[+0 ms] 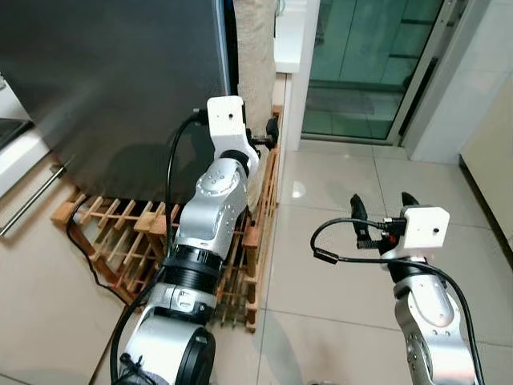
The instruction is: Restocking fridge
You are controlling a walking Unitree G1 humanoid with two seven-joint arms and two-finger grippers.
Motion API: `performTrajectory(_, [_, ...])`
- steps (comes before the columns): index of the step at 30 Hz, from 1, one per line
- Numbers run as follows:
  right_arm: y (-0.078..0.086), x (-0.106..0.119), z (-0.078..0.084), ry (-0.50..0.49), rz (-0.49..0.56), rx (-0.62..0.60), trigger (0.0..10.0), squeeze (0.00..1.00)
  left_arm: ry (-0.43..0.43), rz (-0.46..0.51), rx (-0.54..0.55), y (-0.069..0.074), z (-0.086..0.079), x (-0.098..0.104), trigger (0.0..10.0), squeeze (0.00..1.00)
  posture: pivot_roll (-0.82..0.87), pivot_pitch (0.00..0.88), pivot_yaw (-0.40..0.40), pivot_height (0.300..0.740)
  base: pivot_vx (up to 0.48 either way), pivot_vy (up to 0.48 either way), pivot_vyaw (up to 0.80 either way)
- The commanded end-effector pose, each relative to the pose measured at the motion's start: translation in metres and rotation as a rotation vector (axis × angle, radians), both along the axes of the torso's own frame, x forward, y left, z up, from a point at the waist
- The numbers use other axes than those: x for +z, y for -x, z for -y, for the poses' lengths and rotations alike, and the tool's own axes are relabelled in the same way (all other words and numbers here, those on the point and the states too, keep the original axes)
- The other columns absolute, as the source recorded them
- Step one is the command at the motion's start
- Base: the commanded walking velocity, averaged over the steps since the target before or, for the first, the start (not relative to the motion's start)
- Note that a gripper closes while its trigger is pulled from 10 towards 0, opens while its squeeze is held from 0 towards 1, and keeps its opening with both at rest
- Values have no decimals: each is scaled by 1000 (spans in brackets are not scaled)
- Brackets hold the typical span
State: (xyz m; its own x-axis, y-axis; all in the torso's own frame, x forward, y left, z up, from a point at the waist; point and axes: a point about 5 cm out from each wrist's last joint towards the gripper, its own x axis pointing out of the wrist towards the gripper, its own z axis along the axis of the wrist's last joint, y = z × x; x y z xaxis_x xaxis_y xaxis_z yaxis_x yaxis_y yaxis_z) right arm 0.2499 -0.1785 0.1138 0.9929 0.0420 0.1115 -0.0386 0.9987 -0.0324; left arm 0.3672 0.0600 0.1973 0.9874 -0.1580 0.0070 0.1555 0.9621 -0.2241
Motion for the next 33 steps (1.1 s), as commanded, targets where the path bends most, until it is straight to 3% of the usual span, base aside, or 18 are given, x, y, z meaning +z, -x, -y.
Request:
performTrajectory(1, [0, 2, -1, -2, 5, 2, 10000, 0, 33, 14, -24, 0, 20, 12, 10000, 0, -143, 0, 65, 740, 0, 0, 0])
performTrajectory(8, [-2, 4, 0, 0, 10, -2, 10000, 0, -13, 24, 4, -2, 16, 10, 10000, 0, -144, 0, 66, 740, 0, 0, 0])
performTrajectory(11, [-3, 4, -2, -4, 13, -1, 10000, 0, -43, 42, -189, 8, 42, 9, 10000, 0, -137, 0, 59, 740, 0, 0, 0])
performTrajectory(15, [-4, 4, -3, -5, 13, 4, 10000, 0, -28, 37, -293, 15, 58, 8, 10000, 0, -137, 0, 54, 740, 0, 0, 0])
performTrajectory(16, [-4, 5, -2, -4, 14, 7, 10000, 0, -23, 40, -366, 20, 70, 9, 10000, 0, -134, 0, 51, 740, 0, 0, 0])
performTrajectory(22, [-8, 7, -4, 0, 19, 18, 10000, 0, -12, 103, -431, 26, 85, 21, 10000, 0, -136, 0, 42, 740, 0, 0, 0])
performTrajectory(26, [-8, 9, -2, 3, 24, 19, 10000, 0, -18, 127, -442, 27, 78, 23, 10000, 0, -134, 0, 37, 740, 0, 0, 0])
performTrajectory(31, [-6, 11, 1, 4, 33, 6, 10000, 0, 34, 171, -435, 37, 33, 25, 10000, 0, -121, 0, 46, 740, 0, 0, 0])
performTrajectory(32, [-6, 11, 1, 4, 33, 6, 10000, 0, 34, 171, -435, 37, 33, 25, 10000, 0, -121, 0, 46, 740, 0, 0, 0])
performTrajectory(33, [-6, 10, 1, 3, 33, 3, 10000, 0, 43, 189, -432, 42, 23, 25, 10000, 0, -114, 0, 48, 740, 0, 0, 0])
